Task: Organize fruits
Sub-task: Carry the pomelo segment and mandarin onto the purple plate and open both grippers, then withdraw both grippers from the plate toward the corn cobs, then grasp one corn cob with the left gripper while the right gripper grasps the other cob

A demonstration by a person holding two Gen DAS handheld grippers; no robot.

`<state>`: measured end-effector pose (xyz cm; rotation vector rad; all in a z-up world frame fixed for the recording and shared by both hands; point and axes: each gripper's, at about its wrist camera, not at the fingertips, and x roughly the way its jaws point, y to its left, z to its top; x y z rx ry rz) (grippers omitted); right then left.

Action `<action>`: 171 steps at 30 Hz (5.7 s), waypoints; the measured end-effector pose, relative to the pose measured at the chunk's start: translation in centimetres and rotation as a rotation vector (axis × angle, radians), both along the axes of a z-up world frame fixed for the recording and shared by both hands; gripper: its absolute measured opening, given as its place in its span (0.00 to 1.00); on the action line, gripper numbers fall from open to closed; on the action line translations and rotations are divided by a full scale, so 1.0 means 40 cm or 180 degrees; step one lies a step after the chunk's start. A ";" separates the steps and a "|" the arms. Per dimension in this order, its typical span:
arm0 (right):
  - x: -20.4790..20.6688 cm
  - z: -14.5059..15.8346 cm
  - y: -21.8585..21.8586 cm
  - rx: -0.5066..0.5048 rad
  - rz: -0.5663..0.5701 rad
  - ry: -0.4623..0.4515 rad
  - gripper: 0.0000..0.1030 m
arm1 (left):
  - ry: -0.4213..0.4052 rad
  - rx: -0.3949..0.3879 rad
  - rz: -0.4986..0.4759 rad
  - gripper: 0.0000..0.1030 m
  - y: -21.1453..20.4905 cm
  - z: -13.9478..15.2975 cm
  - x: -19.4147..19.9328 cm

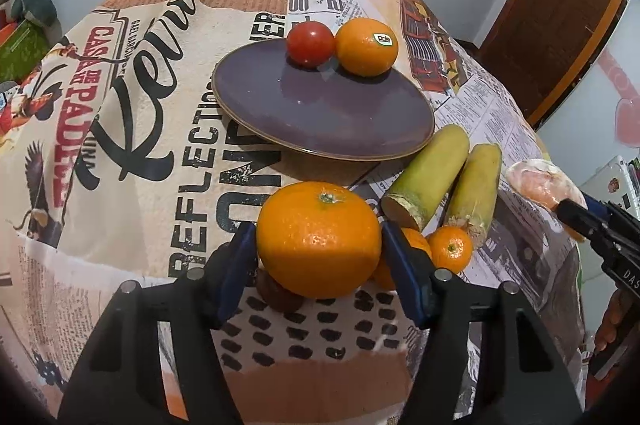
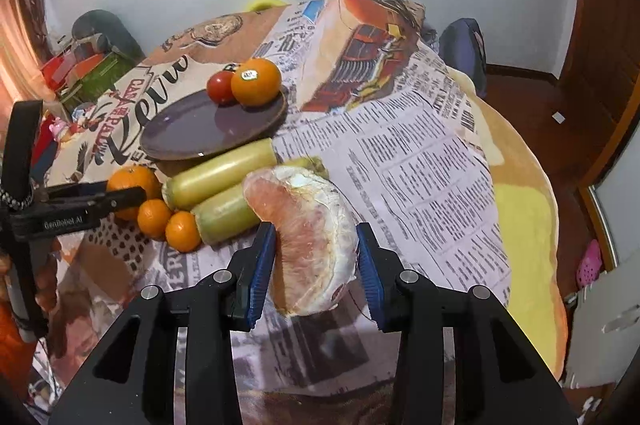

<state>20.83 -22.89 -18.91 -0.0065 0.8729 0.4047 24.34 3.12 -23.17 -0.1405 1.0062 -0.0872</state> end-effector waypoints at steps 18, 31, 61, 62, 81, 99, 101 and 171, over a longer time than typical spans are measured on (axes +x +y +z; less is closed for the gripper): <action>-0.002 0.002 0.051 -0.0015 0.0240 0.0037 0.19 | -0.0316 -0.0085 0.0184 0.61 0.056 0.105 -0.044; 0.049 -0.079 0.089 0.0068 0.0376 0.0462 0.39 | -0.0305 -0.0083 0.0218 0.61 0.059 0.105 -0.059; 0.076 0.097 0.184 0.0038 0.0481 -0.0406 0.38 | -0.0690 -0.0022 0.0258 0.61 0.078 0.218 0.015; 0.085 0.099 0.188 0.0054 0.0480 -0.0412 0.38 | -0.0709 -0.0012 0.0255 0.61 0.077 0.222 0.024; 0.280 0.006 0.302 -0.0010 0.0693 -0.0144 0.38 | -0.0416 -0.0012 0.0180 0.61 0.102 0.092 0.238; 0.305 -0.033 0.339 -0.0152 0.0940 0.0033 0.38 | -0.0222 0.0073 0.0132 0.62 0.084 0.018 0.280; 0.304 -0.032 0.338 -0.0153 0.0940 0.0030 0.38 | -0.0205 0.0044 0.0139 0.62 0.088 0.019 0.280; 0.122 -0.058 0.114 -0.0028 0.0201 0.0254 0.47 | 0.0111 -0.0160 -0.0563 0.44 -0.144 -0.042 0.098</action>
